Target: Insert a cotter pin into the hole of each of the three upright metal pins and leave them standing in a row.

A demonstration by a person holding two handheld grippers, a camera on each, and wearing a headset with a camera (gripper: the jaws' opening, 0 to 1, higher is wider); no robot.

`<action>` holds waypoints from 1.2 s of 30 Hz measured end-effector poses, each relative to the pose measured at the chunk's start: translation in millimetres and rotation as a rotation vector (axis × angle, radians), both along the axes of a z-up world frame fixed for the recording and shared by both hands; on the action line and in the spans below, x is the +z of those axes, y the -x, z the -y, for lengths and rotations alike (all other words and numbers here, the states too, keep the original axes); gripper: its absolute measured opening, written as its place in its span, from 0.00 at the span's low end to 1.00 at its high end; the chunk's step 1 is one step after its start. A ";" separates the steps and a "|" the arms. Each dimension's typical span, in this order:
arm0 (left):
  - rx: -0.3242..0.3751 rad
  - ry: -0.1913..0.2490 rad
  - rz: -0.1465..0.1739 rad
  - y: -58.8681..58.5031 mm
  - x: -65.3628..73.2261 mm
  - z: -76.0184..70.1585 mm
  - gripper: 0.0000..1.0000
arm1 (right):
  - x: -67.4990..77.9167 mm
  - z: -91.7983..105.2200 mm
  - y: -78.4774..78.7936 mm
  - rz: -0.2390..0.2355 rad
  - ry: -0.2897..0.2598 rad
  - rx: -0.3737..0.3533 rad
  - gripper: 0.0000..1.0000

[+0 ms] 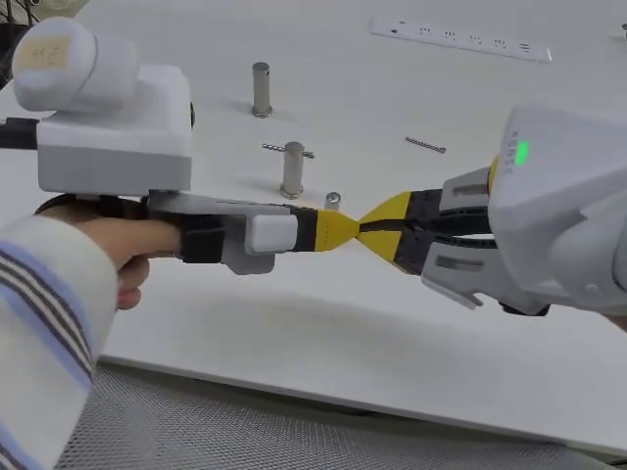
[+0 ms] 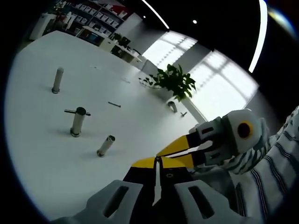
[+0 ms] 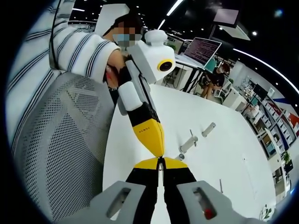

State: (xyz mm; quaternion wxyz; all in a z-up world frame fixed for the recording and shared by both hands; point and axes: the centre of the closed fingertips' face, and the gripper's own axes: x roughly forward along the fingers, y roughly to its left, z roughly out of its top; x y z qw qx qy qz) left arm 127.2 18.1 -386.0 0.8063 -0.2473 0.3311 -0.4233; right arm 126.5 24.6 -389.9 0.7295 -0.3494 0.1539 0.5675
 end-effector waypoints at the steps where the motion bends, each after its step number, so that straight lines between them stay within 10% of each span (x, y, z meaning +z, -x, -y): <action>1: -0.001 -0.001 0.000 -0.1 -0.1 0.0 0.00 | -0.1 0.0 0.1 -0.005 -0.003 -0.003 0.00; 9: -0.027 -0.011 0.031 0.7 3.0 -1.5 0.00 | -1.1 3.7 -1.2 -0.057 -0.025 -0.038 0.01; 20: -0.164 -0.075 0.231 7.8 20.2 2.4 0.00 | -0.3 11.1 -1.6 -0.213 -0.127 -0.116 0.03; 36: -0.380 -0.215 0.442 25.2 14.5 13.1 0.00 | -5.6 11.6 17.4 -0.279 -0.118 -0.074 0.01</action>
